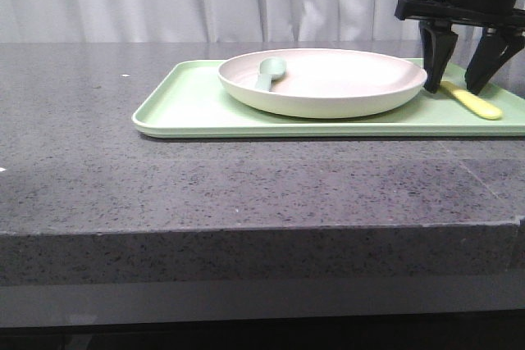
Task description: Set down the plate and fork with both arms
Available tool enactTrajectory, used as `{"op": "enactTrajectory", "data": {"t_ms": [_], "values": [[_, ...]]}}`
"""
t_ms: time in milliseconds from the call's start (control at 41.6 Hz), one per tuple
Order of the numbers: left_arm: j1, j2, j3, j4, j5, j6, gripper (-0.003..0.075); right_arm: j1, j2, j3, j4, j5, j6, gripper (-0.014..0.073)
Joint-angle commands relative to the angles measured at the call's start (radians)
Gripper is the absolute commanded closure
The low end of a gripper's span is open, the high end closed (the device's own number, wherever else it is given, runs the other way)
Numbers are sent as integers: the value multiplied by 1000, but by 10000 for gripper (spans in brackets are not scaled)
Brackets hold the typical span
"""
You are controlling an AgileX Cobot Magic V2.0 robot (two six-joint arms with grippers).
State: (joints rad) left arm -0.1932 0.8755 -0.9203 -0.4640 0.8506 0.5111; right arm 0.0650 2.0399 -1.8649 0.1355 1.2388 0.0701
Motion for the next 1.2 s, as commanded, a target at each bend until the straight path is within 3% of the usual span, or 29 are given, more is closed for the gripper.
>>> {"op": "enactTrajectory", "data": {"t_ms": [0, 600, 1177], "values": [[1, -4, -27, -39, -56, -2, 288, 2, -119, -24, 10, 8, -37, 147], [1, -4, -27, -39, -56, -2, 288, 171, -597, 8, -71, 67, -70, 148], [1, -4, -27, -38, -54, -2, 288, 171, -1315, 788, -115, -240, -70, 148]]}}
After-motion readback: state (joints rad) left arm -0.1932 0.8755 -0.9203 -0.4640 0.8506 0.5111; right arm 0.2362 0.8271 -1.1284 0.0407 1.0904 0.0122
